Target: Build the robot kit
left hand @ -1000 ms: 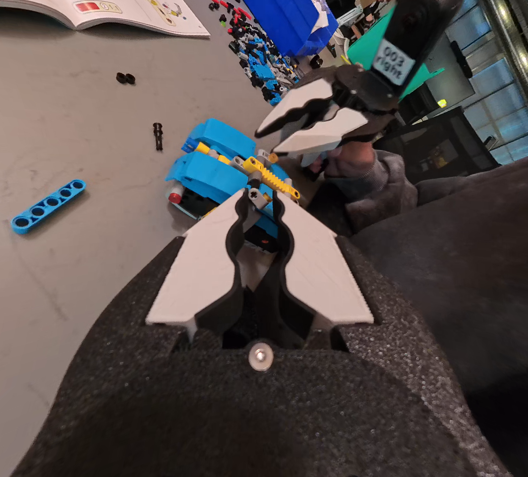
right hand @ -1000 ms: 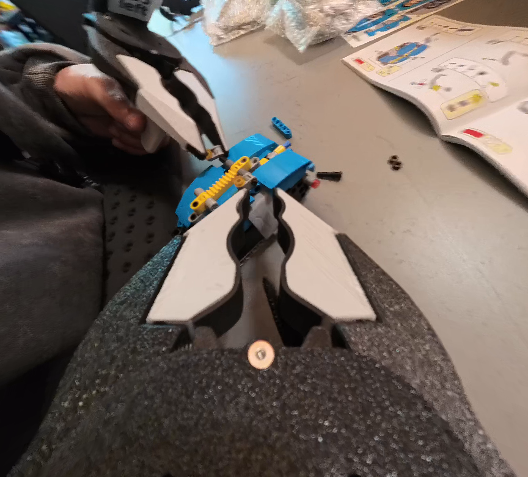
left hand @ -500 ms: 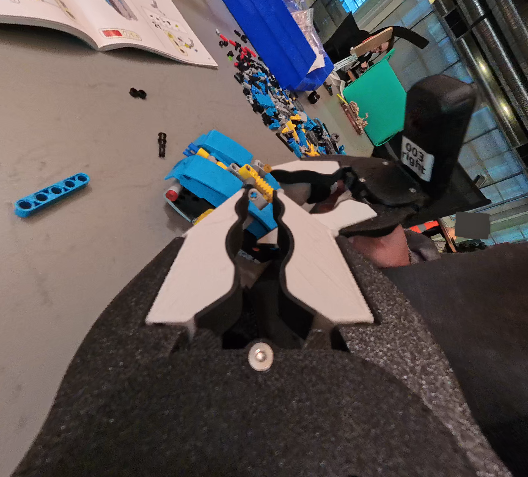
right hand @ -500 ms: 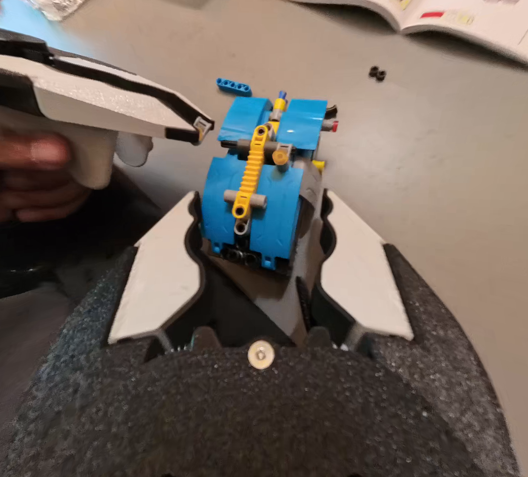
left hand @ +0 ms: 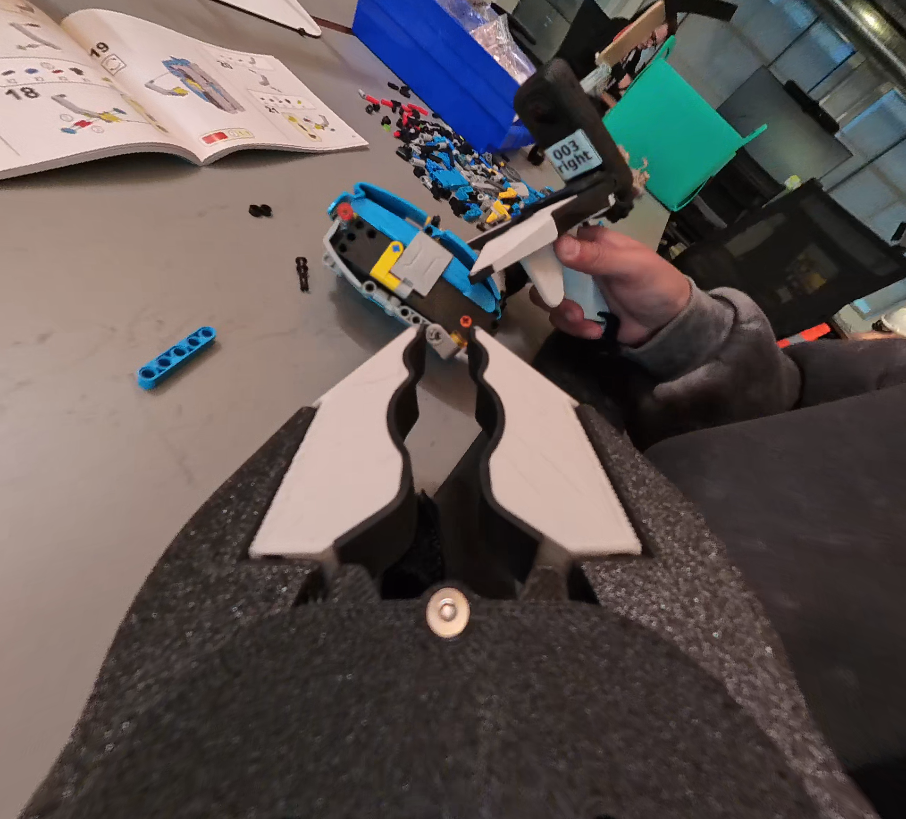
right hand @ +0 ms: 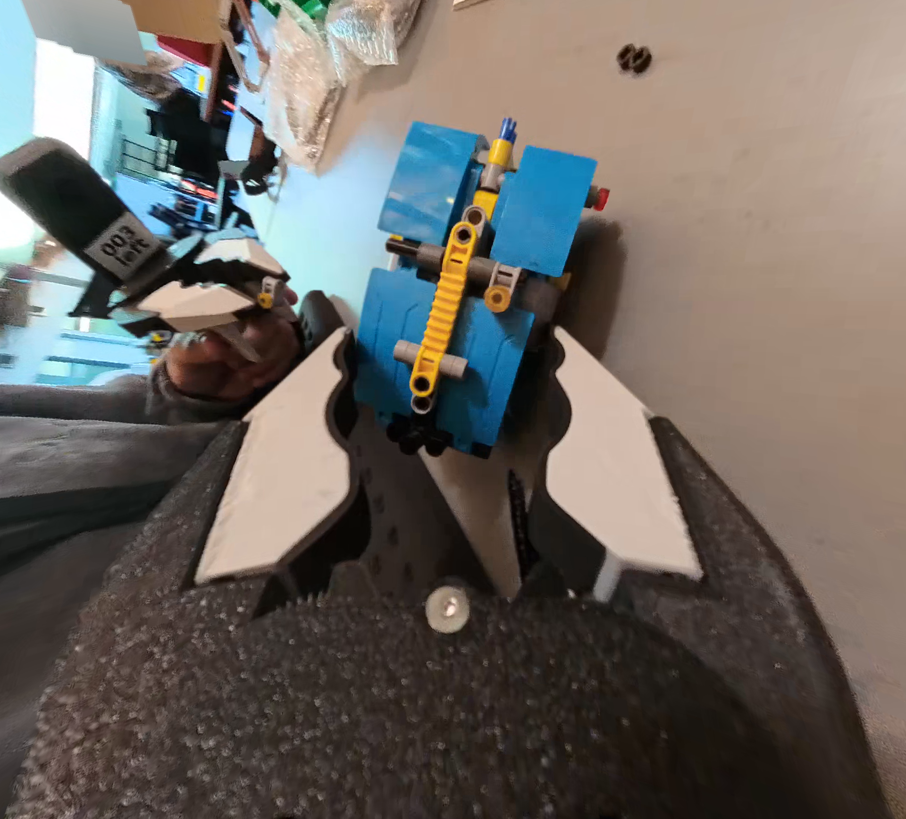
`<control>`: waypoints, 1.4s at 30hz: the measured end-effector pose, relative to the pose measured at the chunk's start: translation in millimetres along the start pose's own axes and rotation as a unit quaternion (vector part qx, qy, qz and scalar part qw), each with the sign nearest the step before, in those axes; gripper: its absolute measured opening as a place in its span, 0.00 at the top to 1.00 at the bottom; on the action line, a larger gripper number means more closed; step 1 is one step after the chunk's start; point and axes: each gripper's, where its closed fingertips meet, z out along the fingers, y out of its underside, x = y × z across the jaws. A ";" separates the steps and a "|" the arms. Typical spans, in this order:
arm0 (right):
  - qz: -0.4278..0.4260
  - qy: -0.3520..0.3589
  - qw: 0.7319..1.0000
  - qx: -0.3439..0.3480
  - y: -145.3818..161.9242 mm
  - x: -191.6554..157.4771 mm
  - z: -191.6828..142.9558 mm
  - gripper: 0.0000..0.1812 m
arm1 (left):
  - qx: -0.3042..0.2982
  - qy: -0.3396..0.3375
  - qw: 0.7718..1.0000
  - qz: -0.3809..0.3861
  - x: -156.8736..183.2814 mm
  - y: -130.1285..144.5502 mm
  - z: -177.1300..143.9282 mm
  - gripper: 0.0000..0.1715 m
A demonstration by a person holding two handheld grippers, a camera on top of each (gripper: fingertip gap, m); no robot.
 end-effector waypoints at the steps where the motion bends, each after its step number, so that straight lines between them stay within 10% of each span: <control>1: 0.007 -0.010 1.000 -0.002 0.3 0.9 -2.2 0.59 | -0.008 0.003 1.000 0.009 1.4 1.0 3.3 0.91; 19: 0.044 0.000 0.999 0.000 12.1 23.8 -40.2 0.68 | -0.147 0.044 0.977 0.149 14.1 7.3 101.3 0.91; 31: 0.025 -0.026 0.998 0.057 -6.0 6.0 -44.0 0.72 | -0.158 0.026 0.977 0.143 2.0 8.0 90.0 0.91; 42: -0.113 0.090 0.988 0.062 -20.3 -12.6 -17.6 0.84 | -0.172 0.000 0.979 0.112 -23.3 23.9 64.4 0.92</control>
